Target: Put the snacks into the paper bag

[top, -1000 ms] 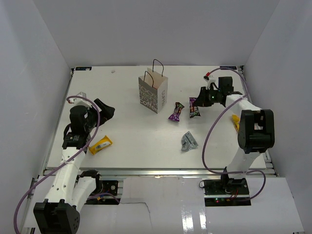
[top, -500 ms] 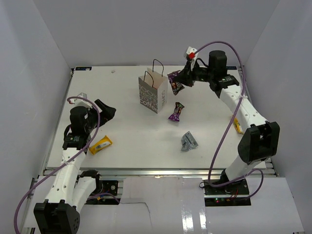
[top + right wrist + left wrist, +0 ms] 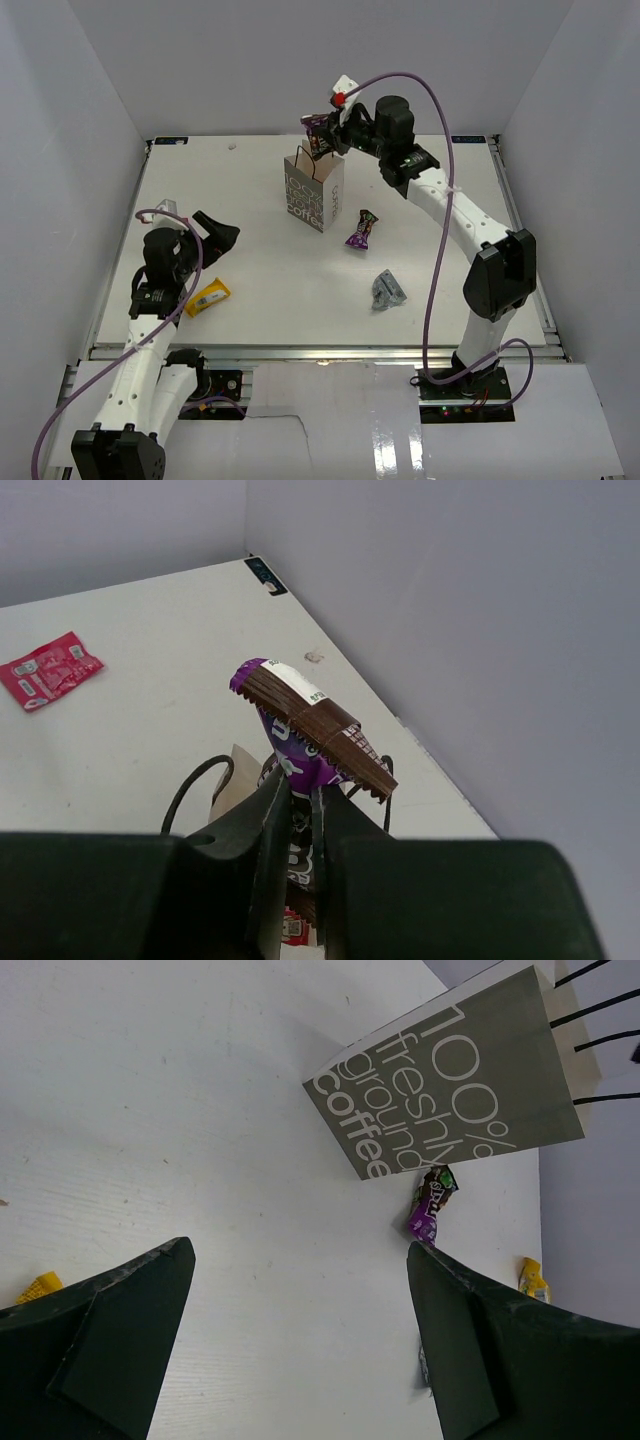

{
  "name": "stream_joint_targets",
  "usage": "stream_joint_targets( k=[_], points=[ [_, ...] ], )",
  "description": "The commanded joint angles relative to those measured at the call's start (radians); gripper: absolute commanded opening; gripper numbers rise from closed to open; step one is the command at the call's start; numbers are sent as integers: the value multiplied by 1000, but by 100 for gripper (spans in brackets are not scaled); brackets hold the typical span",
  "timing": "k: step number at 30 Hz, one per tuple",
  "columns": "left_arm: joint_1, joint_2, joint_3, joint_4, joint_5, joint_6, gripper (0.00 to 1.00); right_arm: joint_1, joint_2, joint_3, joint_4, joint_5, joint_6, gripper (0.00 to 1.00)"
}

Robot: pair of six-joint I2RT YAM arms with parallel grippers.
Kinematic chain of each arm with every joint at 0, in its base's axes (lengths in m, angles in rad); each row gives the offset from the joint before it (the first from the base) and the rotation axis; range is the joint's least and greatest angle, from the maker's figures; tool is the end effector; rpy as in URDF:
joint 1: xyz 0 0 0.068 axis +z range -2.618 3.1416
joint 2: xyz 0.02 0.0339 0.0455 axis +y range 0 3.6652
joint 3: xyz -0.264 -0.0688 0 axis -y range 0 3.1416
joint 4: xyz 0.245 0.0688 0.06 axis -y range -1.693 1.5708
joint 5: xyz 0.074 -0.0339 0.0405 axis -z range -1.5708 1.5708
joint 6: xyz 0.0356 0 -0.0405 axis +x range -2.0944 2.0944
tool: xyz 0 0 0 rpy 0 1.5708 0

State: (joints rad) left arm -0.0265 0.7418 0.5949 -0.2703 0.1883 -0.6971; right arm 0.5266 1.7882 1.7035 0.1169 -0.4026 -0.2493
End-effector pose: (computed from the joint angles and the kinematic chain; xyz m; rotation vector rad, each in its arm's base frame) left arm 0.1759 -0.0113 0.2712 -0.5518 1.9638 -0.6487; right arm 0.3672 0.2296 0.4138 -0.8781 1.2955 0.5281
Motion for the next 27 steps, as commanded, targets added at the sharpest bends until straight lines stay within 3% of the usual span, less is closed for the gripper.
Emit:
stream_joint_targets(
  k=[1, 4, 10, 12, 16, 19, 27],
  points=[
    [-1, -21, -7, 6, 13, -22, 98, 24, 33, 44, 101, 108, 10, 11],
    [-1, -18, -6, -6, -9, -57, 98, 49, 37, 16, 122, 137, 7, 15],
    [-1, 31, 20, -188, -173, -295, 98, 55, 30, 1, 104, 177, 7, 48],
    [-1, 53, 40, -276, -243, -340, 98, 46, 14, -7, 96, 177, 5, 55],
    [-1, 119, 120, -483, -364, -537, 97, -3, -42, -24, 35, 82, 25, 72],
    [-1, 169, 189, -633, -432, -639, 86, -97, -93, -51, -11, -132, 42, 76],
    [-1, 327, 273, -960, -495, -944, 88, -278, -220, -238, -192, -278, 39, 80]
  ],
)
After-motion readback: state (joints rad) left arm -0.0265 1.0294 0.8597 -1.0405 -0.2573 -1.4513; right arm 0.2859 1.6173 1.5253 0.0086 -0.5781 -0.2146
